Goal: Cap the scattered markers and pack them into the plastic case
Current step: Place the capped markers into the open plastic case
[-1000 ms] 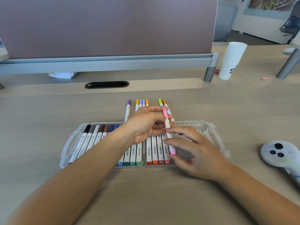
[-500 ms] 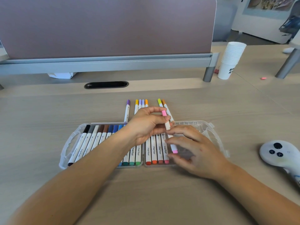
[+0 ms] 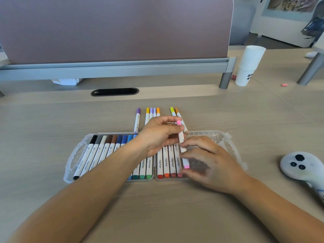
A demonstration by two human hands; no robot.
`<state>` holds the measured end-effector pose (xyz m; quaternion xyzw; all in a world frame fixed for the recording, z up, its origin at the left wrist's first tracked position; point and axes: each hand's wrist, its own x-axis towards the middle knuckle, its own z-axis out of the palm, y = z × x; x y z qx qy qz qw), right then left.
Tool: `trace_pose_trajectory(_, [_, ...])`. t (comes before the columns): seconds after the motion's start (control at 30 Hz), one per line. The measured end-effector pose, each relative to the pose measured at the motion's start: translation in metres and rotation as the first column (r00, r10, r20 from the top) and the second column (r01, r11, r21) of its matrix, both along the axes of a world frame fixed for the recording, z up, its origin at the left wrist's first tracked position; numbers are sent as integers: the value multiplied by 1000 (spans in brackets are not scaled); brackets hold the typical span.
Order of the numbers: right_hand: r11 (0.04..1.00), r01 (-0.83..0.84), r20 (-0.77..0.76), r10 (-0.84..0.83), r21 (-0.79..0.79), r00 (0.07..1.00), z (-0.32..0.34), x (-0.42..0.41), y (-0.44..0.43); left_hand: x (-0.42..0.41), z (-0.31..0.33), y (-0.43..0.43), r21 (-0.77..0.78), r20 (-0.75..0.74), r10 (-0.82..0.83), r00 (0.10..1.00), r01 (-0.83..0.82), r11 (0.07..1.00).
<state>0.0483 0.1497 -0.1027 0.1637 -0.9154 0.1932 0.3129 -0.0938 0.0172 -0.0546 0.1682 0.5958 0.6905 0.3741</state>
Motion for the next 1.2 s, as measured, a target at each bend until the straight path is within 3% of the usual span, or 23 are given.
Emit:
trace_pose_trajectory(0.17, [999, 19, 74, -22, 39, 997, 0, 2, 6, 2, -2, 7, -81, -139, 7, 990, -19, 997])
trace_pose_trajectory(0.33, [999, 31, 147, -32, 14, 989, 3, 5, 8, 2, -2, 9, -64, -33, 8, 999, -10, 998])
trace_pose_trajectory(0.6, [999, 31, 156, -32, 7, 987, 8, 8, 15, -5, 3, 10, -112, -5, 11, 1000, -12, 994])
trace_pose_trajectory(0.8, [1000, 1, 118, 2, -27, 993, 5, 7, 8, -5, 4, 8, -79, 113, 6, 994, 3, 997])
trace_pose_trajectory(0.9, [1000, -5, 109, 7, -22, 994, 5, 8, 8, -5, 4, 7, -63, 99, 11, 995, -5, 998])
trace_pose_trajectory(0.97, [1000, -5, 113, 5, 1, 994, 3, 8, 10, -5, 2, 7, -99, -4, 7, 1000, -7, 995])
trace_pose_trajectory(1.03, [1000, -10, 115, 8, 14, 993, 0, 6, 12, -5, -2, 8, -209, -220, -20, 975, -27, 978])
trace_pose_trajectory(1.13, [1000, -14, 144, 12, 12, 989, -2, 4, 13, -3, -2, 7, -454, -623, -204, 755, -137, 880])
trace_pose_trajectory(1.2, [1000, -9, 192, 10, -6, 981, -1, 4, 13, 2, -1, 6, -511, -711, -294, 639, -182, 840])
